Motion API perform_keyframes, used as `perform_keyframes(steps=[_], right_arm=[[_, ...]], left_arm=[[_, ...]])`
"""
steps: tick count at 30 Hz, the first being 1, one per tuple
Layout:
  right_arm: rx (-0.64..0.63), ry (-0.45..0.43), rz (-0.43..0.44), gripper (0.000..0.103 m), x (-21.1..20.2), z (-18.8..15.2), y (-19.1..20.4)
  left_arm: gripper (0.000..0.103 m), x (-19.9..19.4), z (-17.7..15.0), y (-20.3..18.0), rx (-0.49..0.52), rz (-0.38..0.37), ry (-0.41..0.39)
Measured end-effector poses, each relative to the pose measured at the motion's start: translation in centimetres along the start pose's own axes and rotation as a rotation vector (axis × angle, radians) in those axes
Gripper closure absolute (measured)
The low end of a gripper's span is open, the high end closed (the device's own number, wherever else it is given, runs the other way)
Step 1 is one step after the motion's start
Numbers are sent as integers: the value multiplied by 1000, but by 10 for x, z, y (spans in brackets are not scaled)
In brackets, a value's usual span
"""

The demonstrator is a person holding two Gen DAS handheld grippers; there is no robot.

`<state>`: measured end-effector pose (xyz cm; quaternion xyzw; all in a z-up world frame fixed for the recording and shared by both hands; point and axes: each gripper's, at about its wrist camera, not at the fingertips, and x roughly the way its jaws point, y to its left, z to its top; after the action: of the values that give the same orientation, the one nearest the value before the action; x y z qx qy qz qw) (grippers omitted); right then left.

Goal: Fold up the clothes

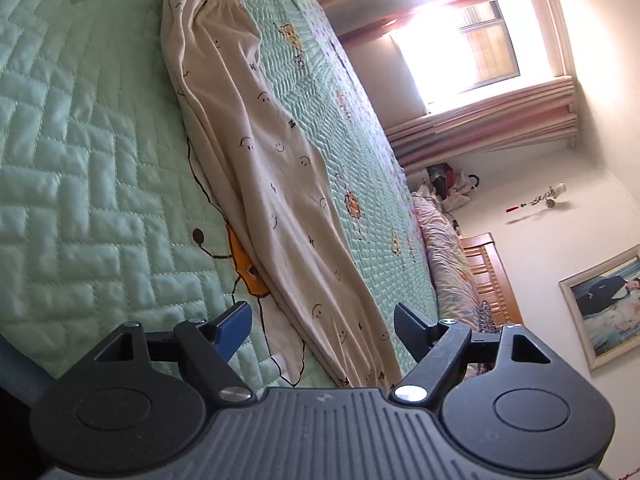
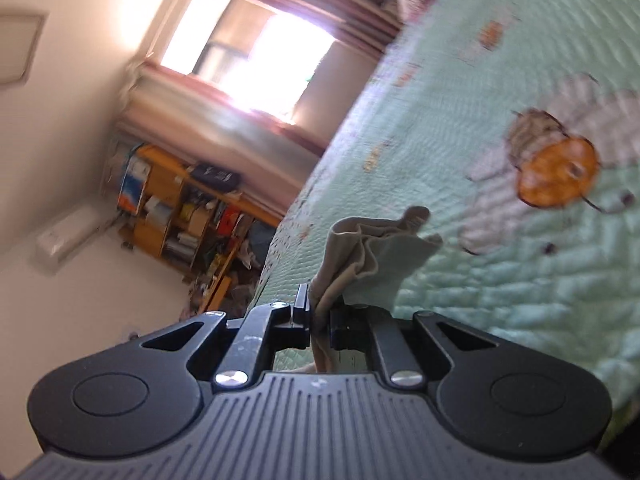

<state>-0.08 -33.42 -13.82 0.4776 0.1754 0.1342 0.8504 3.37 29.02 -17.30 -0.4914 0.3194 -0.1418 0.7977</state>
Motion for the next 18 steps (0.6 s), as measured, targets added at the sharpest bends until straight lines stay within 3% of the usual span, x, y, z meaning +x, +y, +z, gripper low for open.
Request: perform_keyframes(steps=[6, 9, 13, 15, 16, 18], right_arm=[[-153, 64, -10, 93, 25, 3, 49], [-297, 152, 51, 93, 58, -3, 98], [-463, 332, 177, 93, 134, -32, 169], [-551, 448, 208, 93, 185, -63, 193], [-595, 506, 223, 90, 210, -79, 205], [-645, 645, 192, 72, 258, -118, 203]], left_arm=[[22, -19, 6, 13, -26, -26, -39], [22, -28, 8, 21, -42, -33, -57], [22, -42, 9, 30, -61, -46, -81], [22, -50, 10, 32, -66, -46, -99], [22, -54, 11, 34, -68, -46, -108], [22, -63, 12, 37, -73, -43, -125]])
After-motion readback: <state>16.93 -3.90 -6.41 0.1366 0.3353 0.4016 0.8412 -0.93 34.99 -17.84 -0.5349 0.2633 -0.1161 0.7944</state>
